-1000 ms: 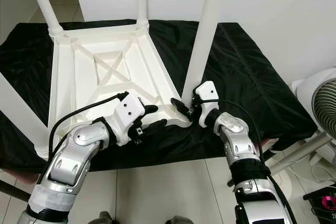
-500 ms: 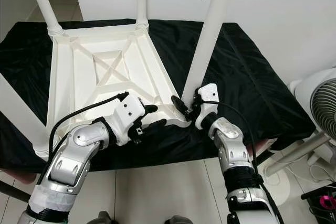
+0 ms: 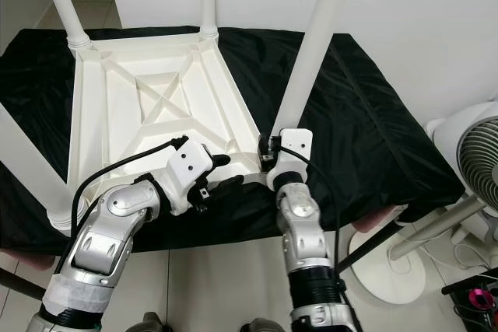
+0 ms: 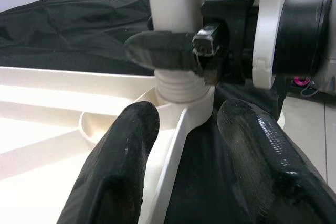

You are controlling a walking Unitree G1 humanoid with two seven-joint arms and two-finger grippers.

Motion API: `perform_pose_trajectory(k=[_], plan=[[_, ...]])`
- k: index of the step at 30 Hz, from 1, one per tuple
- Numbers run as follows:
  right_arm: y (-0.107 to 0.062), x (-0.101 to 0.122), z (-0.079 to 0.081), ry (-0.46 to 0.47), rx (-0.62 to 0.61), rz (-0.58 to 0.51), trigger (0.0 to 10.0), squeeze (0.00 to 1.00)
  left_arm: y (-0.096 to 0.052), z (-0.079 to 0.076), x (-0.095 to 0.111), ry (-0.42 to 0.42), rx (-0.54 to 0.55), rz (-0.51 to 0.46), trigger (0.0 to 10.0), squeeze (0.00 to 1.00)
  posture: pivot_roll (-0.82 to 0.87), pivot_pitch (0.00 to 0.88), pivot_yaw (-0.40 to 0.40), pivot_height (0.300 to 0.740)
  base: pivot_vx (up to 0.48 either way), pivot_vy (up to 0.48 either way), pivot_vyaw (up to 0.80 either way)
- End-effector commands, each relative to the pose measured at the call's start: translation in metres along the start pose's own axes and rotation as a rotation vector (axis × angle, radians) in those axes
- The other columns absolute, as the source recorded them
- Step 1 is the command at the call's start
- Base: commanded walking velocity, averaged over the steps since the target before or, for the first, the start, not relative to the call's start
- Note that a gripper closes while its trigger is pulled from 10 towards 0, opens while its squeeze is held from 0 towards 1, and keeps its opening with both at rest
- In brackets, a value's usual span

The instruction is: Building children table

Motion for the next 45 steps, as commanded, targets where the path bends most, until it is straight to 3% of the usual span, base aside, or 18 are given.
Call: perform_pose_trajectory(k=[1, 4, 5, 11, 12, 13, 14, 20, 24, 28, 33, 34, 35, 36, 37, 39, 41, 45], plan=[[-0.002, -0.002, 0.011, 0.047, 0.033, 0.009, 10.0, 0.0, 0.0, 0.007, -0.001, -0.001, 0.161, -0.002, 10.0, 0.0, -0.07, 0.013, -0.039, 0.74, 0.0, 0.0, 0.0], [-0.004, 0.004, 0.011, 0.028, 0.045, -0.011, 10.0, 0.0, 0.001, 0.006, -0.001, 0.0, 0.155, -0.002, 10.0, 0.0, -0.08, 0.015, -0.034, 0.74, 0.0, 0.0, 0.0], [-0.004, 0.008, -0.002, 0.07, 0.024, -0.026, 10.0, 1.0, 0.001, 0.007, -0.001, 0.008, 0.15, 0.0, 10.0, 0.0, -0.08, 0.013, -0.033, 0.74, 0.0, 0.0, 0.0], [-0.005, 0.014, -0.021, 0.101, 0.072, -0.068, 10.0, 1.0, 0.0, 0.008, -0.003, 0.018, 0.15, 0.005, 10.0, 0.0, -0.08, 0.011, -0.037, 0.74, 0.0, 0.0, 0.0], [-0.004, 0.016, -0.034, 0.055, 0.144, -0.07, 10.0, 0.89, -0.001, 0.008, -0.004, 0.022, 0.15, 0.009, 10.0, 0.0, -0.08, 0.01, -0.036, 0.74, 0.0, 0.0, 0.0], [-0.004, 0.016, -0.034, 0.055, 0.144, -0.07, 10.0, 0.89, -0.001, 0.008, -0.004, 0.022, 0.15, 0.009, 10.0, 0.0, -0.08, 0.01, -0.036, 0.74, 0.0, 0.0, 0.0], [-0.004, 0.016, -0.038, 0.032, 0.174, -0.063, 10.0, 0.0, 0.0, 0.008, -0.004, 0.023, 0.15, 0.011, 10.0, 0.0, -0.08, 0.009, -0.034, 0.74, 0.0, 0.0, 0.0], [-0.001, 0.014, -0.05, -0.106, 0.427, -0.009, 10.0, 0.0, 0.001, 0.009, -0.003, 0.03, 0.142, 0.007, 10.0, 0.0, -0.08, 0.002, -0.024, 0.74, 0.0, 0.0, 0.0], [0.002, 0.013, -0.05, -0.112, 0.455, 0.0, 10.0, 0.0, 0.002, 0.01, -0.003, 0.033, 0.14, 0.008, 10.0, 0.0, -0.08, 0.0, -0.02, 0.74, 0.0, 0.0, 0.0], [0.012, 0.008, -0.042, -0.171, 0.632, 0.067, 10.0, 0.0, 0.004, 0.009, -0.001, 0.049, 0.131, 0.004, 10.0, 0.0, -0.07, 0.0, -0.02, 0.74, 0.0, 0.0, 0.0], [0.024, 0.007, -0.039, -0.217, 0.69, 0.094, 9.8, 0.0, 0.004, 0.01, -0.001, 0.051, 0.137, 0.004, 10.0, 0.0, -0.07, 0.0, -0.026, 0.74, 0.0, 0.0, 0.0], [0.025, 0.007, -0.039, -0.221, 0.701, 0.097, 6.4, 0.0, 0.004, 0.01, -0.001, 0.051, 0.137, 0.003, 10.0, 0.0, -0.07, 0.0, -0.029, 0.74, 0.0, 0.0, 0.0], [0.026, 0.007, -0.039, -0.227, 0.708, 0.099, 4.9, 0.0, 0.005, 0.009, -0.001, 0.051, 0.137, 0.003, 10.0, 0.0, -0.07, 0.0, -0.029, 0.74, 0.0, 0.0, 0.0], [0.027, 0.007, -0.04, -0.231, 0.712, 0.1, 4.9, 0.0, 0.005, 0.009, -0.001, 0.051, 0.137, 0.002, 10.0, 0.0, -0.07, 0.0, -0.029, 0.74, 0.0, 0.0, 0.0], [0.027, 0.006, -0.04, -0.23, 0.717, 0.103, 3.9, 0.0, 0.005, 0.009, -0.001, 0.052, 0.138, 0.002, 10.0, 0.0, -0.06, 0.0, -0.03, 0.74, 0.0, 0.0, 0.0], [0.027, 0.006, -0.041, -0.228, 0.72, 0.105, 3.9, 0.0, 0.005, 0.008, -0.001, 0.053, 0.138, 0.001, 10.0, 0.0, -0.06, 0.0, -0.03, 0.74, 0.0, 0.0, 0.0], [0.026, 0.005, -0.043, -0.233, 0.718, 0.112, 0.2, 0.0, 0.005, 0.008, -0.001, 0.055, 0.138, 0.002, 10.0, 0.0, -0.06, 0.0, -0.033, 0.74, 0.0, 0.0, 0.0], [0.025, 0.001, -0.046, -0.235, 0.72, 0.123, 0.0, 0.0, 0.005, 0.008, -0.002, 0.056, 0.14, 0.004, 10.0, 0.0, -0.06, 0.0, -0.032, 0.74, 0.0, 0.0, 0.0]])
Point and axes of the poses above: a point about 5 cm out from each wrist's last joint towards the gripper, its own y axis pointing out of the wrist towards the gripper, its own x axis along the axis of the wrist's last joint, z = x × y, the point moved 1 cm from there along y, pointing out of the wrist towards the gripper, and after that the axes turned 2 degrees about -y, right-handed, at the moved point
